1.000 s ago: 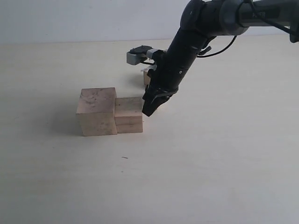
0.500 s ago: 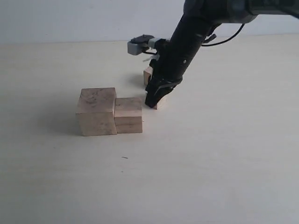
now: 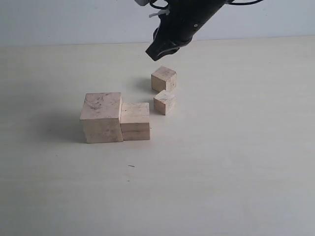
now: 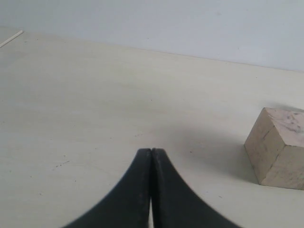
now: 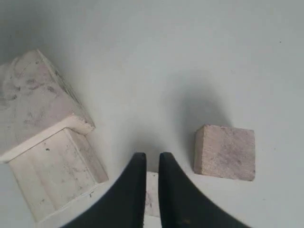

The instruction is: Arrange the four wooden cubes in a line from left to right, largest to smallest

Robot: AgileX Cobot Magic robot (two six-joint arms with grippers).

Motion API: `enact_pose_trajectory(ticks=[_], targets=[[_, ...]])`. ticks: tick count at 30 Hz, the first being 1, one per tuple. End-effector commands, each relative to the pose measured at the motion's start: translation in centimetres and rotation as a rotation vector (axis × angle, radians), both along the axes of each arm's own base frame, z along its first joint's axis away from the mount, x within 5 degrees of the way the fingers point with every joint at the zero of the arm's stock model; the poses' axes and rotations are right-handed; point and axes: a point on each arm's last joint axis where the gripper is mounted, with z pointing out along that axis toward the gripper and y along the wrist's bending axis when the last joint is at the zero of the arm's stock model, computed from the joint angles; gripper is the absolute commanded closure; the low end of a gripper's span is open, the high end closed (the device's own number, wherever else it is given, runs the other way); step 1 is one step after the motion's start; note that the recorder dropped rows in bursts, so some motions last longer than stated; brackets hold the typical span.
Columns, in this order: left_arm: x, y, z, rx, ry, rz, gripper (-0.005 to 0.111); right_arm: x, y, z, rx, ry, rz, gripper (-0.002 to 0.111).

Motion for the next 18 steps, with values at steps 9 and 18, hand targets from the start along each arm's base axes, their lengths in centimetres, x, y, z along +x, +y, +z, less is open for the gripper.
enact_pose_trajectory(ticks=[9,18], targets=[[0.0,0.0,0.0,-0.005,-0.006,-0.006,0.107,1.8,0.1,-4.3,-0.066,-0.001,-0.101,0.097],[0.0,0.0,0.0,-0.005,-0.006,-0.006,0.107,3.1,1.9,-6.0,0.051,0.014,-0.093,0.097]])
